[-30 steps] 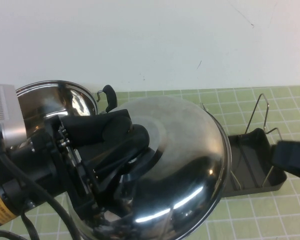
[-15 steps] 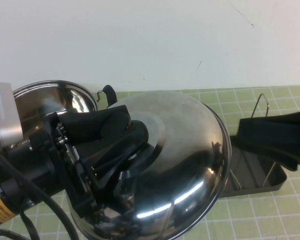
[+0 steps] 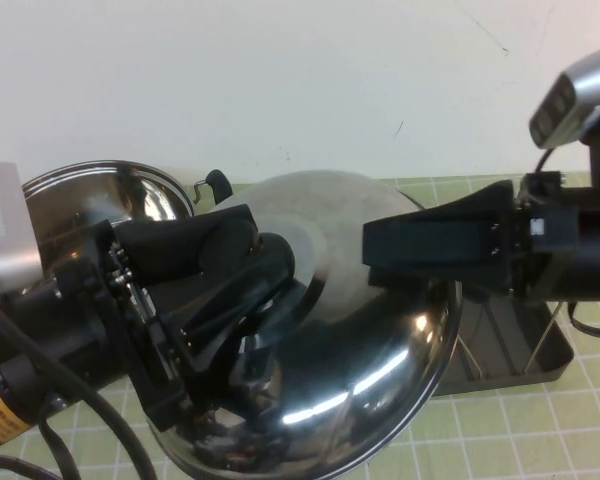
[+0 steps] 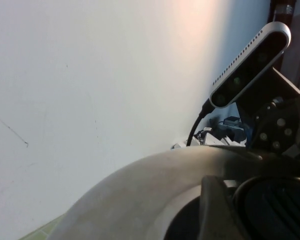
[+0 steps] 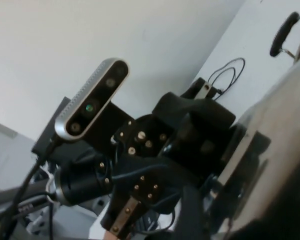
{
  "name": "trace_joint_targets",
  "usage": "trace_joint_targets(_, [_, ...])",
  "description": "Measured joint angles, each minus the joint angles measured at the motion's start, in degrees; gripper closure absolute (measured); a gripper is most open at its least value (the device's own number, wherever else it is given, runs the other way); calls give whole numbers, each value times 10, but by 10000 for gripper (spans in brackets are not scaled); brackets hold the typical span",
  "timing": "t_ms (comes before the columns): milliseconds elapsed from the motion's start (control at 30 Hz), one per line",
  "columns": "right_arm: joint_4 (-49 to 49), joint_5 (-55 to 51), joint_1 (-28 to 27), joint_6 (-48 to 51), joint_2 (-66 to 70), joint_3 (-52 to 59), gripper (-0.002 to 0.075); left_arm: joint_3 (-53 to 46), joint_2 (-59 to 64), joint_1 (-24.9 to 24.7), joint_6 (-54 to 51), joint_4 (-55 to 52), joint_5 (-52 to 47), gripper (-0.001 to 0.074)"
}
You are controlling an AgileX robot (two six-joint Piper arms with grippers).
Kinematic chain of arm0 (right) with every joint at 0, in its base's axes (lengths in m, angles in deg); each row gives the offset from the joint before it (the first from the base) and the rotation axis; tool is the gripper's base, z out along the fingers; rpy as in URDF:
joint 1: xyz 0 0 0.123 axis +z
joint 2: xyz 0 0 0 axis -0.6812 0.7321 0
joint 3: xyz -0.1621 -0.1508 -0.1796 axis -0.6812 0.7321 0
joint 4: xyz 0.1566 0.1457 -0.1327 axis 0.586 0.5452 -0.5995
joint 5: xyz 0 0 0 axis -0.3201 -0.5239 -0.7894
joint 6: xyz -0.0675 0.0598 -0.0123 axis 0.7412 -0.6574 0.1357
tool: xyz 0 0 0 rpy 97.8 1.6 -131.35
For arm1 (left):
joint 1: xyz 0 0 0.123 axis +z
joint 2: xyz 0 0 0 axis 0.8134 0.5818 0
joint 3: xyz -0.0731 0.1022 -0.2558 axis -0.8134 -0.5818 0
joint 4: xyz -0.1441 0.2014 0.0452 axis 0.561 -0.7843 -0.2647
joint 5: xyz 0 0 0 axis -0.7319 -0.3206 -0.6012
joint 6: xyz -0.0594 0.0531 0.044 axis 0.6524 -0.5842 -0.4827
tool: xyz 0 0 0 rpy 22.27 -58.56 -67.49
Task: Put pot lid on rack
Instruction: Hand over the pot lid, then place the pot lid on the pot rack
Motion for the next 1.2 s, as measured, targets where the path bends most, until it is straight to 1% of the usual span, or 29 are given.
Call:
trace_joint_targets(33, [-1, 5, 6, 9, 3, -6, 227, 0, 0, 0, 0, 4, 1, 414])
trace_joint_targets(133, [3, 9, 19, 23, 7, -19, 361, 0, 0, 0, -9, 8, -3, 414])
trace_joint_targets(200, [13, 5, 27, 25, 7, -27, 492, 0, 0, 0, -15, 7, -11, 416])
trace_joint_targets(267, [19, 1, 33, 26, 7, -31, 598, 0, 2, 0, -18, 6, -23, 415])
trace_joint_targets(300, [18, 3, 35, 26, 7, -30, 613, 0, 2, 0, -19, 6, -30, 415])
trace_joint_targets(567, [19, 10, 38, 48, 7, -30, 613, 0, 3, 0, -21, 25, -35, 411])
trace_joint_targets(667, [4, 22, 38, 94, 7, -30, 619, 0, 3, 0, -17, 44, -37, 321])
trace_joint_targets(733, [-3, 30, 38, 114, 7, -30, 619, 0, 3, 0, -9, 56, -48, 222])
trace_joint_targets(800, [-4, 36, 38, 126, 7, -30, 619, 0, 3, 6, -3, 57, -58, 146])
trace_joint_targets(833, [-4, 40, 38, 132, 6, -30, 619, 0, 3, 12, -1, 57, -64, 125])
trace_joint_targets(900, [-5, 57, 38, 143, -2, -30, 619, 0, 3, 29, 0, 51, -74, 105])
trace_joint_targets(1000, [-12, 110, 38, 151, -32, -30, 619, 0, 2, 71, 5, 26, -82, 105])
trace_joint_targets(1067, [-42, 162, 38, 152, -59, -30, 619, 0, -1, 103, 24, 5, -94, 139])
trace_joint_targets(1100, [-68, 193, 38, 152, -74, -30, 619, 0, -4, 115, 42, -3, -101, 171])
trace_joint_targets(1133, [-94, 219, 38, 151, -85, -30, 619, 0, -6, 131, 63, -7, -108, 213])
trace_joint_targets(1200, [-168, 272, 38, 135, -105, -30, 619, 0, -8, 147, 105, -11, -113, 305])
